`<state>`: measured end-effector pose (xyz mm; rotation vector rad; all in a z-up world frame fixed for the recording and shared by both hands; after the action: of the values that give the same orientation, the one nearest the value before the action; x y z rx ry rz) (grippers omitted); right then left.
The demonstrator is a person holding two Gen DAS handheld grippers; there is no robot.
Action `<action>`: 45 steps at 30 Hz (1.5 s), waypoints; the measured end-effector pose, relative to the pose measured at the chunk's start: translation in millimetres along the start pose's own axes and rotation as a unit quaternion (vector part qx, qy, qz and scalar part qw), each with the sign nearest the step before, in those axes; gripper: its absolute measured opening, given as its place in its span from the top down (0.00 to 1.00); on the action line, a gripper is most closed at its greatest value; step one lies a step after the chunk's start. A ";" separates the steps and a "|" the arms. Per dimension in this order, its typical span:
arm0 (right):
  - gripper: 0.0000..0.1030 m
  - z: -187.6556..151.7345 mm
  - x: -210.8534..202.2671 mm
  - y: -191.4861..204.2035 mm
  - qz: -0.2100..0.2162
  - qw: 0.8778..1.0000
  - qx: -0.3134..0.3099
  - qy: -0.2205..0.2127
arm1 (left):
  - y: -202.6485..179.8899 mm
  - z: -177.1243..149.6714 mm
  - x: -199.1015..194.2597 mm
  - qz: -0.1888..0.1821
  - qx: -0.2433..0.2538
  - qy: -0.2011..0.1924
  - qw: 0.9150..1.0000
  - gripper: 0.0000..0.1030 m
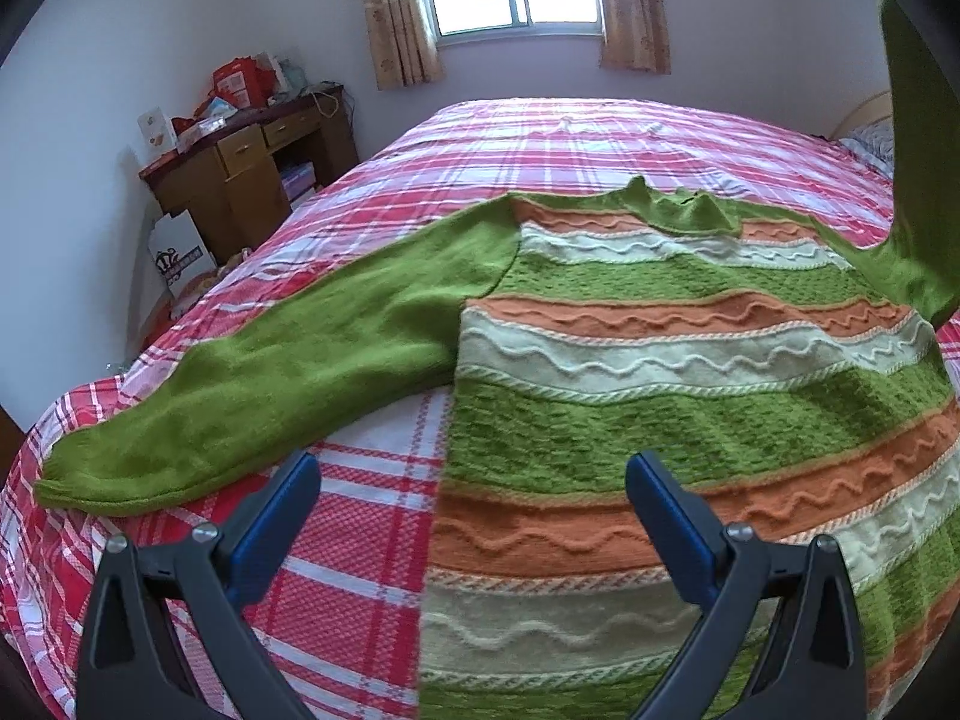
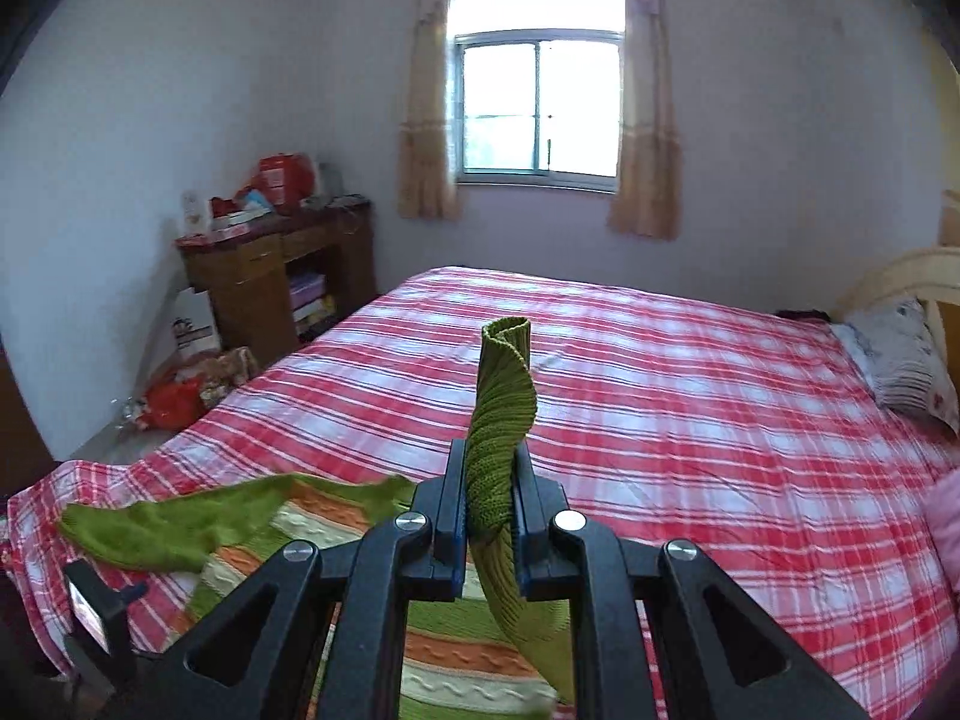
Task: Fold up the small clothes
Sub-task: 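Carry the cuff across the sweater body and lay it down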
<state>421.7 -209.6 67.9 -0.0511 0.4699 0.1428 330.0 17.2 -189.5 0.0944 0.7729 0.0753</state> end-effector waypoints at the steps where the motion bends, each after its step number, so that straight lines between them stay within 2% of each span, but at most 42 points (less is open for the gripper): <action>1: 0.89 1.2 6.8 12.8 0.009 1.000 -0.004 0.001 | 1.6 -0.1 1.0 0.001 -0.002 0.001 1.000 0.00; 7: 0.89 -11.3 52.4 69.8 0.047 0.999 -0.017 0.012 | 11.9 -4.4 5.7 0.005 -0.007 0.006 1.000 0.00; 10: 0.89 -33.1 88.1 98.2 0.057 0.998 -0.020 0.025 | 17.0 -8.9 9.2 0.009 -0.009 0.012 1.000 0.00; 12: 0.89 -57.4 117.9 115.3 0.069 0.997 -0.017 0.041 | 18.6 -12.3 11.7 0.012 -0.009 0.017 1.000 0.00; 13: 0.88 -79.1 141.2 126.6 0.080 0.995 -0.016 0.064 | 18.9 -14.5 13.1 0.014 -0.007 0.020 1.000 0.00; 14: 0.85 -97.7 158.4 133.2 0.080 0.993 -0.016 0.090 | 19.2 -16.7 14.2 0.015 -0.005 0.023 1.000 0.00; 15: 0.68 -121.5 176.1 139.3 0.083 0.989 -0.015 0.123 | 19.9 -18.1 14.1 0.016 -0.003 0.025 1.000 0.00; 16: 0.46 -139.7 184.9 144.0 0.090 0.985 -0.013 0.145 | 20.5 -19.8 13.9 0.018 0.000 0.026 0.999 0.00; 17: 0.41 -159.0 190.3 149.5 0.105 0.981 -0.009 0.164 | 21.8 -20.8 13.0 0.019 0.002 0.026 0.999 0.00; 20: 0.41 -189.7 181.0 151.7 0.122 0.976 -0.015 0.179 | 27.4 -20.5 9.6 0.028 0.006 0.025 0.999 0.00; 22: 0.41 -196.6 164.0 141.0 0.137 0.975 -0.003 0.176 | 30.3 -17.9 7.7 0.033 0.009 0.025 0.999 0.00; 25: 0.41 -193.5 136.4 102.1 0.114 0.981 -0.002 0.154 | 31.6 -4.7 3.7 0.040 0.018 0.018 0.999 0.00; 27: 0.41 -188.5 121.6 62.8 0.074 0.988 0.000 0.135 | 29.4 7.2 2.6 0.029 0.019 0.018 0.999 0.00; 30: 0.41 -185.4 111.7 6.7 -0.004 0.992 0.013 0.127 | 18.8 29.5 0.7 0.013 0.023 0.012 1.000 0.00; 31: 0.41 -188.6 109.0 -14.1 -0.023 0.991 0.029 0.128 | 13.4 38.7 2.4 0.002 0.018 0.013 1.000 0.00; 33: 0.41 -195.0 112.0 -35.6 -0.041 0.990 0.035 0.132 | 6.9 50.9 7.5 0.005 0.015 0.009 1.000 0.00; 37: 0.41 -243.7 128.7 -52.7 -0.053 0.976 0.037 0.209 | -14.2 66.8 25.7 0.015 0.023 0.008 1.000 0.00; 38: 0.41 -252.0 128.4 -55.6 -0.059 0.975 0.034 0.213 | -21.5 69.3 34.0 0.024 0.029 0.008 0.999 0.00; 39: 0.41 -252.7 122.5 -59.5 -0.053 0.979 0.043 0.195 | -25.4 69.8 38.0 0.032 0.030 0.008 0.999 0.00; 41: 0.41 -253.6 117.5 -69.7 -0.054 0.975 0.067 0.203 | -33.3 67.6 52.2 0.045 0.037 0.015 0.998 0.00; 42: 0.41 -252.1 114.2 -74.4 -0.056 0.974 0.077 0.204 | -35.3 63.6 61.7 0.063 0.040 0.024 0.997 0.00; 43: 0.41 -247.4 109.8 -75.8 -0.063 0.976 0.075 0.195 | -35.3 58.7 69.9 0.083 0.045 0.033 0.995 0.00; 45: 0.41 -234.1 102.8 -72.4 -0.078 0.981 0.059 0.168 | -34.6 51.2 76.4 0.096 0.049 0.037 0.993 0.00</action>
<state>418.4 -287.5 -186.1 0.0058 0.8080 -0.0500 421.5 -12.2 -209.9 0.2613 0.8398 0.2246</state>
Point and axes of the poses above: each gripper's, at about its wrist camera, not at the fingertips, and x roughly the way its jaws point, y to its left, z to its top, the point moved 7 cm from there along x, roughly the way its jaws point, and after that the axes turned 1 degree about -z, right-handed, at the moved point
